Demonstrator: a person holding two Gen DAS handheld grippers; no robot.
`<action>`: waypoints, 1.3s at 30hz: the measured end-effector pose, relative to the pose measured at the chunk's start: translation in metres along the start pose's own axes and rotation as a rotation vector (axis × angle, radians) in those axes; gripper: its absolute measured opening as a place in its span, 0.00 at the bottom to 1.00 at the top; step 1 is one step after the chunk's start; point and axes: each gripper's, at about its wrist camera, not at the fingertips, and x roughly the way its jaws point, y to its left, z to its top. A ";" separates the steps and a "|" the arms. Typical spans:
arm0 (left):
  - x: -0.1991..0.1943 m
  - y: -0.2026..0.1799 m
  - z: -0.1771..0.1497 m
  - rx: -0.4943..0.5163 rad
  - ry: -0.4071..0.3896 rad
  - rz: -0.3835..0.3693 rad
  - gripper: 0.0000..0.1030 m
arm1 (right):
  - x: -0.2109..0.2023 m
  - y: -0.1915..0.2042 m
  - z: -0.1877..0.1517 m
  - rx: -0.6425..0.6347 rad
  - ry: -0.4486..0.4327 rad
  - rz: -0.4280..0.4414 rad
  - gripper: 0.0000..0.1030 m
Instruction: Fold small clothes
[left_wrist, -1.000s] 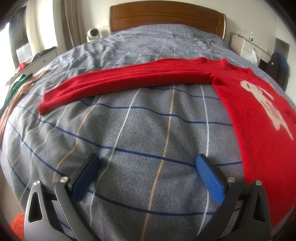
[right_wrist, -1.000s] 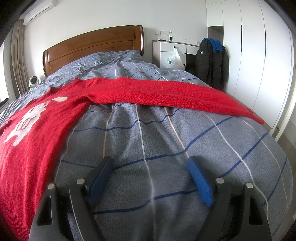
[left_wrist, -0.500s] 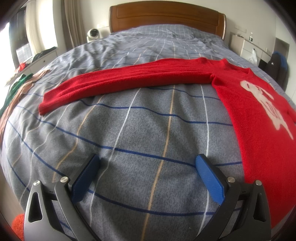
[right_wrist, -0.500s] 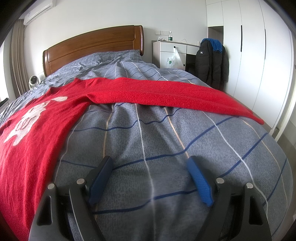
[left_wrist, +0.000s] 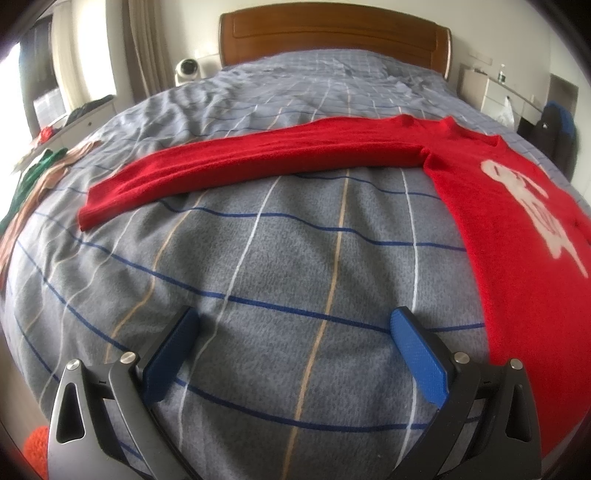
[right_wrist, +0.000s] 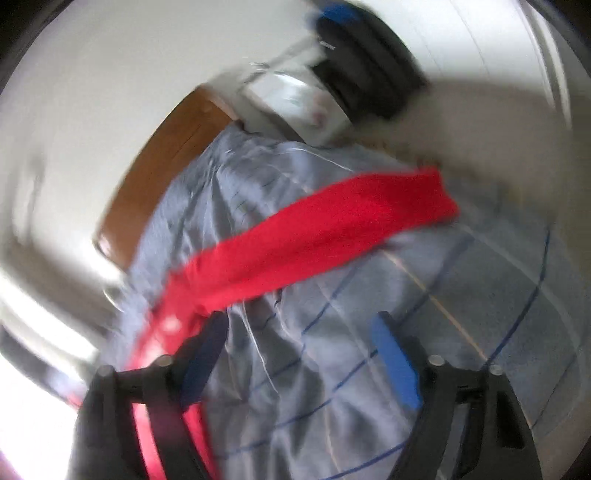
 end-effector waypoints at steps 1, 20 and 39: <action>0.000 -0.002 -0.001 0.001 0.000 0.001 1.00 | 0.005 -0.012 0.010 0.074 0.016 0.050 0.70; -0.013 0.008 -0.002 -0.047 0.021 -0.032 1.00 | 0.060 0.066 0.102 -0.055 -0.202 -0.126 0.04; -0.009 0.006 -0.006 -0.027 0.000 -0.022 1.00 | 0.232 0.333 -0.184 -0.909 0.454 0.177 0.79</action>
